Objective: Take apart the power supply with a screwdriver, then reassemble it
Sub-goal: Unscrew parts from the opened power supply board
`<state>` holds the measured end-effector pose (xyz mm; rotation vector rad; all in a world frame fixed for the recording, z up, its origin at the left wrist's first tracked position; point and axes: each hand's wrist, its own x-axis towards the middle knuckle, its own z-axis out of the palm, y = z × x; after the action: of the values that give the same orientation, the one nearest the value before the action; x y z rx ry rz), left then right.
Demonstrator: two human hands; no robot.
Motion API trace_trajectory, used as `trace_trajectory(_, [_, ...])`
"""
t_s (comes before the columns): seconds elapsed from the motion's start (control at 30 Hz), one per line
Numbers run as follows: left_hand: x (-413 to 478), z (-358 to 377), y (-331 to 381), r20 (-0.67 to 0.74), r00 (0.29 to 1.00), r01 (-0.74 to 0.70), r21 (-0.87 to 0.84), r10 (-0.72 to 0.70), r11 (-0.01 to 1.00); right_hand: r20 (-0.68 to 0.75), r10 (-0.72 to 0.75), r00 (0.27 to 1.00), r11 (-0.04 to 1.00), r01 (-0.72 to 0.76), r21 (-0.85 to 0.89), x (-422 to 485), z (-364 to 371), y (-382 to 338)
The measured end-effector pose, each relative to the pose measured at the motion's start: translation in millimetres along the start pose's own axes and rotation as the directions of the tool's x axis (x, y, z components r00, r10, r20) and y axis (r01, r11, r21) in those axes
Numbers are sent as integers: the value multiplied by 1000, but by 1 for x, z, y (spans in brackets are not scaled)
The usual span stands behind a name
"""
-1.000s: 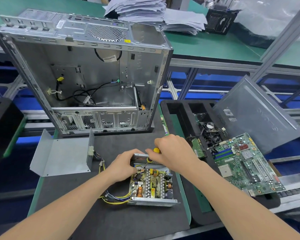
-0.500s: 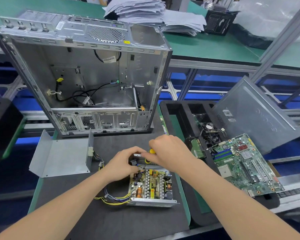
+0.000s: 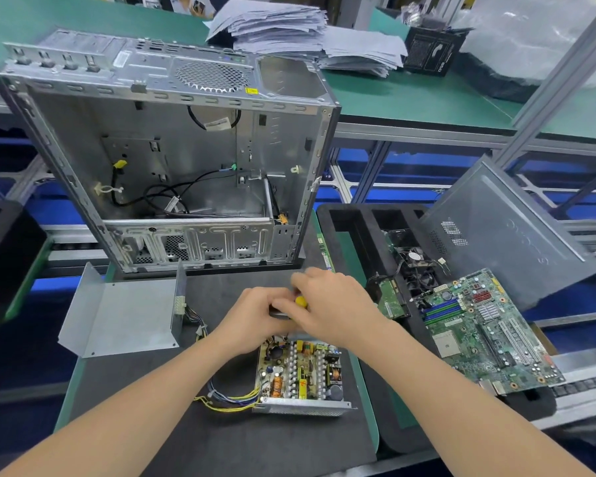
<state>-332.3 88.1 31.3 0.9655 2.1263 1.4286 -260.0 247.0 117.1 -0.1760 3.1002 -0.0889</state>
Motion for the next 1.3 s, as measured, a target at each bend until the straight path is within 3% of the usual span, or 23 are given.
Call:
trace_trajectory(0.07, [0,-1,1,-12,1000,-10,26,10,1000,46,-193,980,979,188,83,-4,-9,8])
trace_trajectory(0.13, [1,-1,0,-13,1000,-25,43,26,999,140,-287,948,955,272,116,-4,-18,15])
trace_trajectory(0.3, [2,-2,-5,17,1000,-11,40,11,999,226,-205,952,979,199,46,0,-25,13])
trace_trajectory(0.67, [-1,-2,-5,30,1000,-8,7,8,1000,16,-62,998,963,64,-261,4,-4,6])
trace_trajectory(0.87, [0,-1,-3,24,1000,1,-23,0,1000,-136,59,989,965,-91,-246,4,5,-8])
trace_trajectory(0.97, [0,-3,-4,29,1000,12,-43,-10,999,-198,-9,980,984,-27,-176,3,0,-6])
trace_trajectory(1.1, [1,-4,-8,29,1000,5,7,-5,1000,37,-160,986,984,156,91,-1,-16,9])
trace_trajectory(1.17, [1,-3,-8,37,999,0,12,0,1000,154,-251,956,966,237,107,-1,-25,14])
trace_trajectory(1.3, [2,-4,-9,60,998,-8,29,6,1000,221,-213,952,977,205,62,2,-29,11])
